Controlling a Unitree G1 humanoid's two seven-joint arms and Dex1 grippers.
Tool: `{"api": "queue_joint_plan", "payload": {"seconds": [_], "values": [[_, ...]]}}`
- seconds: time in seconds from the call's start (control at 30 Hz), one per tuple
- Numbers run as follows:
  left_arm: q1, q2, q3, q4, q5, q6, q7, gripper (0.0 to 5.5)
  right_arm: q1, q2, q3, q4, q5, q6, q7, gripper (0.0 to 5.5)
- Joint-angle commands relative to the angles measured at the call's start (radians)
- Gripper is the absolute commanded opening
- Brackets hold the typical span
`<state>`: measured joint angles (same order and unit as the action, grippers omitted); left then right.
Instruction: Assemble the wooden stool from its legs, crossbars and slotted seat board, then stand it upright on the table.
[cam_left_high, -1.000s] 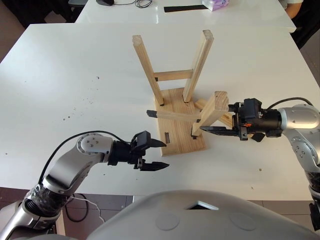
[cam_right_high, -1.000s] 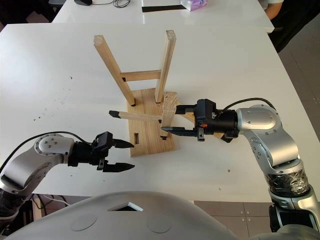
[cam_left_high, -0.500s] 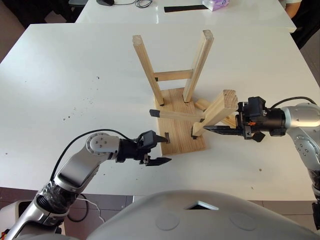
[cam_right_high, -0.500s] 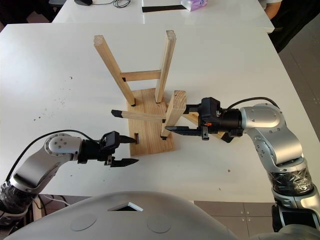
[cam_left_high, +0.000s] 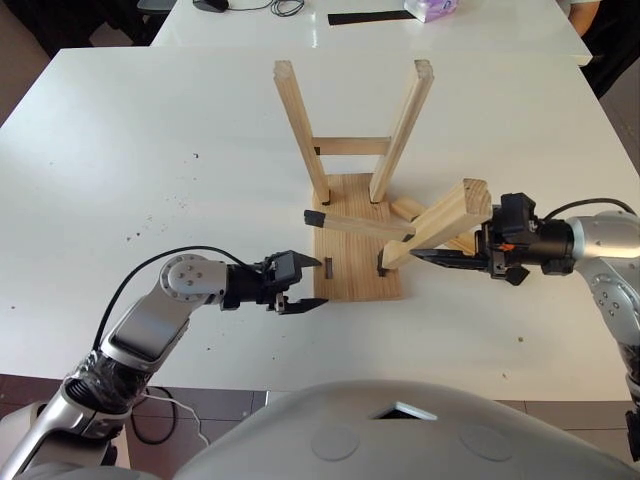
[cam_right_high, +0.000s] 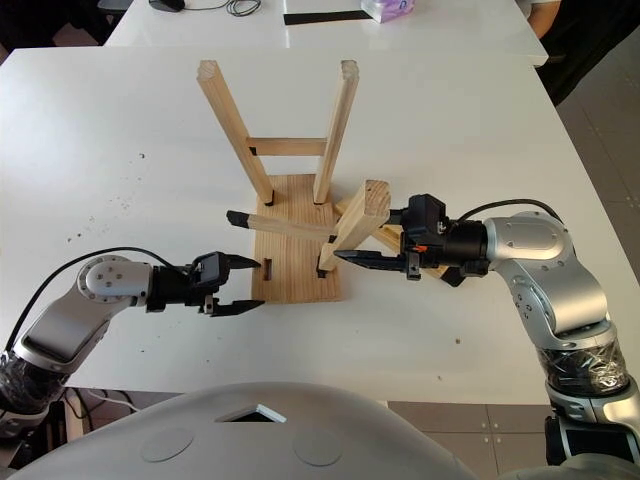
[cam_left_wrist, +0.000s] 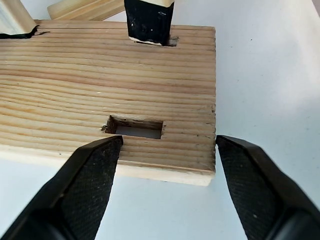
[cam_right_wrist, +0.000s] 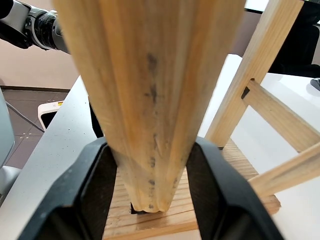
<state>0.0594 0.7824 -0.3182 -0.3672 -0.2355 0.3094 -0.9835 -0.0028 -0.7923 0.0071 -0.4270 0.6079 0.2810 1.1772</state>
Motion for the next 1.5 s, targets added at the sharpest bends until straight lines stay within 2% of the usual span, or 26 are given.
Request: {"api": "queue_joint_plan", "payload": {"seconds": [0.03,0.3,0.6,0.9,1.13,1.33,1.5], "values": [[-0.009,0.020,-0.003,0.057,0.054,0.012,0.005,3.46,0.018,-0.015,0.018,-0.018,-0.010,0.023,0.010,2.01],[-0.009,0.010,-0.010,0.070,0.076,-0.006,0.015,3.46,0.013,-0.023,0.012,-0.031,0.008,0.045,0.021,2.01],[-0.049,0.006,-0.005,0.105,0.070,-0.017,-0.008,3.46,-0.008,0.003,0.065,0.091,-0.055,0.002,0.044,2.00],[-0.078,-0.007,0.008,0.141,0.078,-0.022,-0.035,3.46,-0.042,0.015,0.148,0.151,-0.112,-0.032,0.047,2.00],[-0.080,-0.030,0.002,0.141,0.087,-0.020,-0.025,3.46,-0.029,0.000,0.279,0.212,-0.268,-0.082,0.027,2.00],[-0.083,-0.040,0.003,0.140,0.092,-0.019,-0.023,3.46,-0.027,-0.035,0.300,0.196,-0.210,0.026,0.018,2.00],[-0.086,-0.048,0.006,0.142,0.098,-0.021,-0.025,3.46,-0.059,-0.042,0.249,0.161,-0.071,0.153,0.007,2.00]]}}
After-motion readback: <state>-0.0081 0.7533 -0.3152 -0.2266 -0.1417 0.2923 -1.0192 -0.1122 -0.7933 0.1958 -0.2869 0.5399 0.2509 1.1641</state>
